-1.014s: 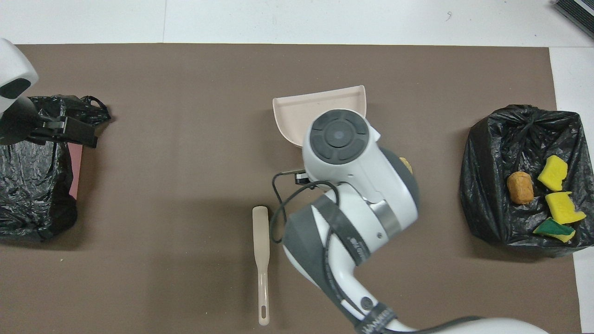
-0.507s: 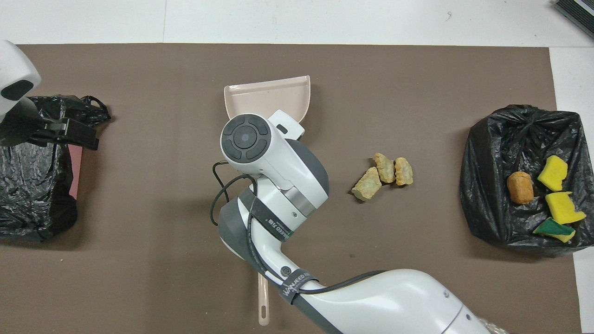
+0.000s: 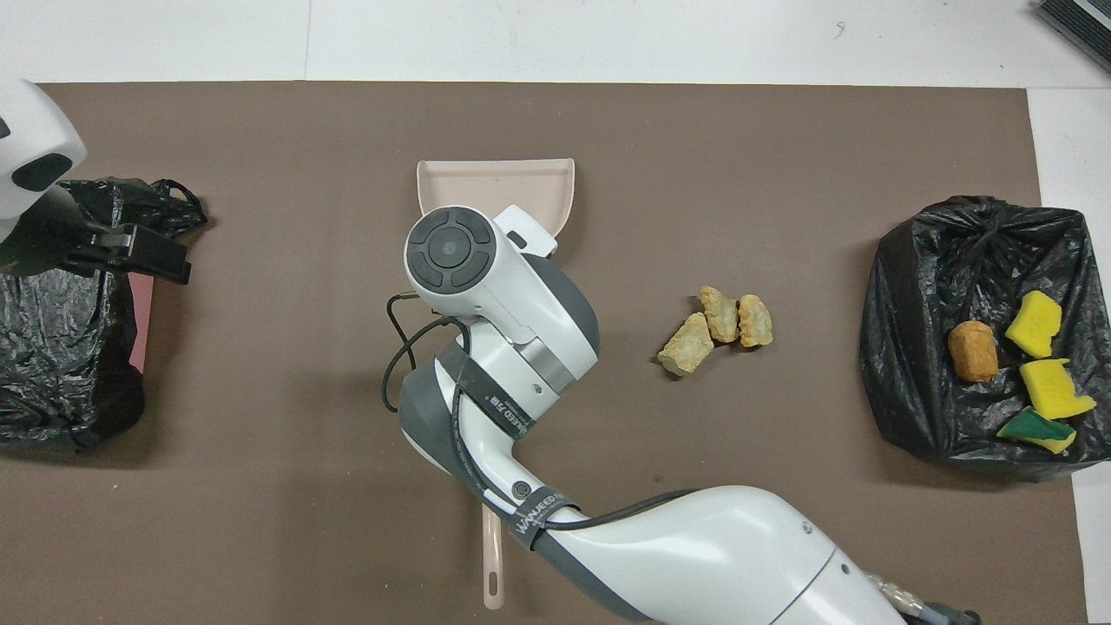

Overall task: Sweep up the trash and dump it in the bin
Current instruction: 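Set down the dustpan and release it with the right gripper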

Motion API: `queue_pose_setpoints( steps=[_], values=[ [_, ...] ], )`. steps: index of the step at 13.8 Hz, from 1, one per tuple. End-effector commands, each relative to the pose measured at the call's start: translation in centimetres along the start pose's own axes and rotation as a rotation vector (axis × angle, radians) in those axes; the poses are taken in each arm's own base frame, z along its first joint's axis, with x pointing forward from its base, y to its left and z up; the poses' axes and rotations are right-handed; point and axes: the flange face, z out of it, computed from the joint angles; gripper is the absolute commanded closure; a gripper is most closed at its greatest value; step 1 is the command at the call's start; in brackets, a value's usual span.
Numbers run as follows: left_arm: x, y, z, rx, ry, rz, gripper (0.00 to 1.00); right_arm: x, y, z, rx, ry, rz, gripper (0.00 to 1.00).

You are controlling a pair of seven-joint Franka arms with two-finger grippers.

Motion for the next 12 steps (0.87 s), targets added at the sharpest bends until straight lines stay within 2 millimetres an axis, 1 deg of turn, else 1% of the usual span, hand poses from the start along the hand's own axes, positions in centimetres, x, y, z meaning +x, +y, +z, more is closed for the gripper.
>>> queue_pose_setpoints(
  steps=[1, 2, 3, 4, 5, 6, 7, 8, 9, 10, 11, 12],
  values=[
    [-0.6, 0.2, 0.2, 0.011, 0.008, 0.014, 0.0, -0.1, -0.3, -0.4, 0.019, -0.007, 0.02, 0.01],
    [-0.4, 0.2, 0.4, 0.009, 0.015, 0.014, 0.0, -0.3, -0.4, -0.4, 0.02, -0.01, 0.009, 0.0],
    [-0.1, 0.3, 1.0, 0.01, 0.017, 0.01, 0.0, -0.8, -0.2, -1.5, 0.021, -0.008, -0.001, 0.0],
    [0.2, 0.9, 1.9, 0.011, 0.023, 0.019, 0.0, -2.2, 0.5, -2.8, 0.01, -0.015, -0.01, 0.0],
    [0.5, 1.1, 3.1, 0.012, 0.039, 0.023, 0.0, -4.2, 0.9, -3.7, -0.004, -0.032, -0.022, 0.0],
    [0.7, 1.1, 4.0, 0.012, 0.053, 0.024, 0.0, -6.3, 0.9, -4.0, -0.007, -0.051, -0.036, 0.0],
    [1.1, 1.6, 4.9, 0.012, 0.056, 0.029, 0.0, -8.2, 1.0, -4.2, -0.014, -0.062, -0.048, 0.0],
    [1.4, 2.4, 5.4, 0.01, 0.068, 0.036, 0.0, -10.0, 1.1, -4.3, -0.021, -0.077, -0.063, 0.0],
    [2.1, 2.8, 6.4, 0.007, 0.074, 0.033, 0.0, -11.9, 1.3, -4.8, -0.023, -0.092, -0.075, 0.0],
    [2.6, 3.9, 7.0, 0.004, 0.078, 0.009, 0.0, -13.5, 1.4, -4.9, -0.01, -0.119, -0.077, 0.0],
    [3.0, 5.4, 7.0, -0.002, 0.112, -0.032, 0.0, -15.3, 1.4, -4.6, 0.003, -0.136, -0.083, 0.0],
    [3.3, 6.8, 7.9, -0.006, 0.126, -0.054, 0.0, -17.9, 1.3, -3.6, 0.006, -0.136, -0.102, 0.0]
  ],
)
